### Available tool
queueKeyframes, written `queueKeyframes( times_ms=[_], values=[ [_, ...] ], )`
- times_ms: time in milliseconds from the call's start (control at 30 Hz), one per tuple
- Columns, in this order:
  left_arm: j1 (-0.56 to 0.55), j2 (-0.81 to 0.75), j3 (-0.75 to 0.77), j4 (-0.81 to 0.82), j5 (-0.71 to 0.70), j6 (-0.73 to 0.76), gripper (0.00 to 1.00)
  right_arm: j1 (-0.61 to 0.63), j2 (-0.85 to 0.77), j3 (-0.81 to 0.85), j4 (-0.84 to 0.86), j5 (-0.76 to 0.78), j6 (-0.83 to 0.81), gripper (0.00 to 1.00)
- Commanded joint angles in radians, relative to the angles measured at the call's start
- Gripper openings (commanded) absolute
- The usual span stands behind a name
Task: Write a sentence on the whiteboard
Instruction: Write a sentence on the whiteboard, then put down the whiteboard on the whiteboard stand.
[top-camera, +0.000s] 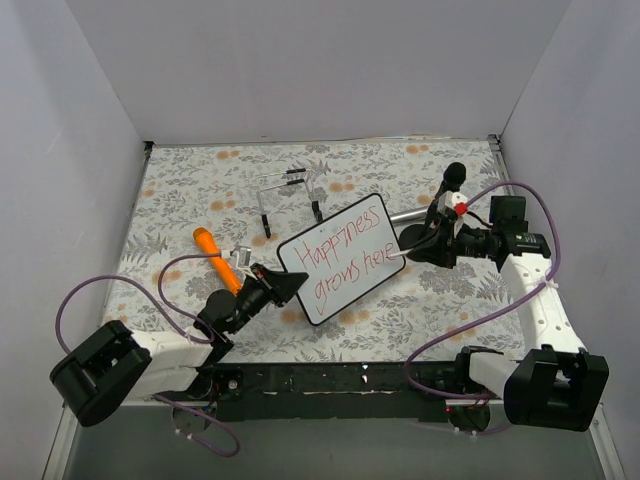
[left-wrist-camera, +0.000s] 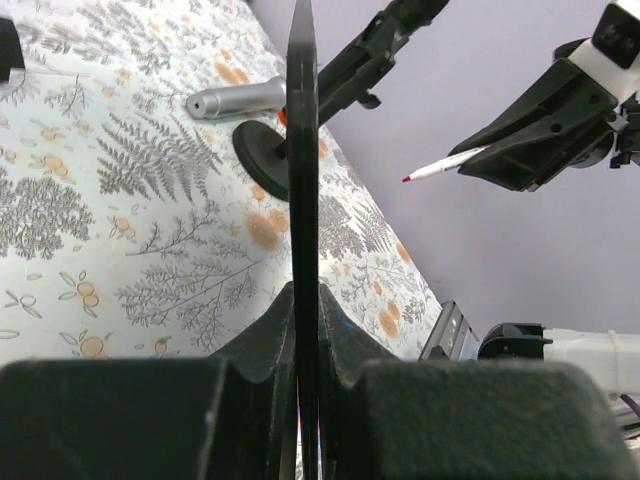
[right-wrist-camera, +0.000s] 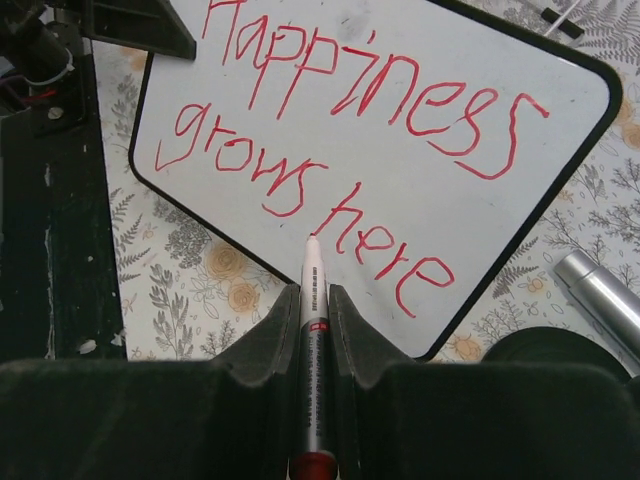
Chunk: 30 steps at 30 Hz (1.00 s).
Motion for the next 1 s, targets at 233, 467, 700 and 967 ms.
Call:
queueKeyframes(
  times_ms=[233, 467, 700, 967],
  values=[
    [0.116, -0.193, 0.173, -0.319, 0.171, 0.166, 0.00, -0.026, -0.110, -0.027, -0.153, -0.191, -0.171, 0.01],
    [0.257, -0.152, 0.345, -0.474, 0.319, 0.242, 0.00, -0.026, -0.170, -0.067, -0.090, -0.185, -0.121, 0.01],
    [0.411, -0.080, 0.495, -0.556, 0.490, 0.308, 0.00, -0.026, -0.193, -0.086, -0.049, -0.174, -0.076, 0.01],
    [0.577, 0.069, 0.711, -0.661, 0.725, 0.376, 0.00, -0.026, -0.209, -0.096, -0.024, -0.162, -0.053, 0.01]
  ],
)
